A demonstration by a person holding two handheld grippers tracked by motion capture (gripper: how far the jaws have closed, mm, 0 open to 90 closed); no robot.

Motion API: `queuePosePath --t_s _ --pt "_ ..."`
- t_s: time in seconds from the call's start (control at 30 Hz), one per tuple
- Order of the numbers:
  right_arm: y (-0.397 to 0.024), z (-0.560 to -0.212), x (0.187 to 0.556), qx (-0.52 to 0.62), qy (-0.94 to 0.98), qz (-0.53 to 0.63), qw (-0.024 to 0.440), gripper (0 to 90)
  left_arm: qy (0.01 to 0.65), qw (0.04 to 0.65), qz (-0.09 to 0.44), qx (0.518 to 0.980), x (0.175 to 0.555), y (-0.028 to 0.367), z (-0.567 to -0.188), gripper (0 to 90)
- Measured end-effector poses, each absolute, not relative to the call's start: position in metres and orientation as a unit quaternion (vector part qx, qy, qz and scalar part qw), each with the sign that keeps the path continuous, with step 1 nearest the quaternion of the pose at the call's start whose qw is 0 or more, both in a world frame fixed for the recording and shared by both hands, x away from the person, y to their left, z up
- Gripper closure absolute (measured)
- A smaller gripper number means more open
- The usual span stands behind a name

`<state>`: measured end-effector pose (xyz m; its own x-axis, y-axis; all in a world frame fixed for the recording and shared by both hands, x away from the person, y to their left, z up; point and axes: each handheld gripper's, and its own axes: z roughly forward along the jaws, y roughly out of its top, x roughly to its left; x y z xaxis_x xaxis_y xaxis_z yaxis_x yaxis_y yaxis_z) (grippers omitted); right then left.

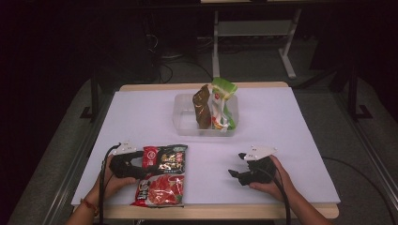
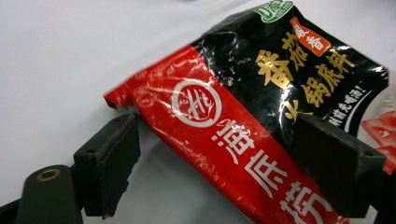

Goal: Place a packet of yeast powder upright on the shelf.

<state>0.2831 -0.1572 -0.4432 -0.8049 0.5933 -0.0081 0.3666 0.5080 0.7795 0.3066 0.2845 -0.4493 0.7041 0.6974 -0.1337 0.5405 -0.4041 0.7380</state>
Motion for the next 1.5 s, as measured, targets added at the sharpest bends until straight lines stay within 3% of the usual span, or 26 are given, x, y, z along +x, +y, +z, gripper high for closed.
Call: queuePosePath --t_s 0.2,0.43,0.7,0.97,1.2,1.5 --pt "-0.152 -0.443 0.283 0.282 0.855 0.418 0.124 29.4 0.38 0.411 0.069 0.826 0.306 0.288 -0.453 13.3" --pt "-0.134 -0.443 0.283 0.263 0.861 0.423 0.102 39.3 0.364 0.408 0.051 0.836 0.302 0.28 -0.451 12.8" --pt "-0.099 -0.44 0.284 0.258 0.855 0.445 0.061 34.9 0.358 0.405 0.046 0.84 0.302 0.274 -0.451 10.3" --pt "-0.053 -0.441 0.294 0.251 0.862 0.439 0.032 38.2 0.354 0.405 0.045 0.842 0.304 0.267 -0.451 9.6" --pt "-0.045 -0.451 0.3 0.257 0.863 0.436 0.009 45.5 0.341 0.409 0.041 0.846 0.303 0.252 -0.452 8.6" --pt "-0.049 -0.457 0.307 0.283 0.844 0.454 -0.043 39.4 0.325 0.401 0.039 0.855 0.304 0.241 -0.452 8.6"
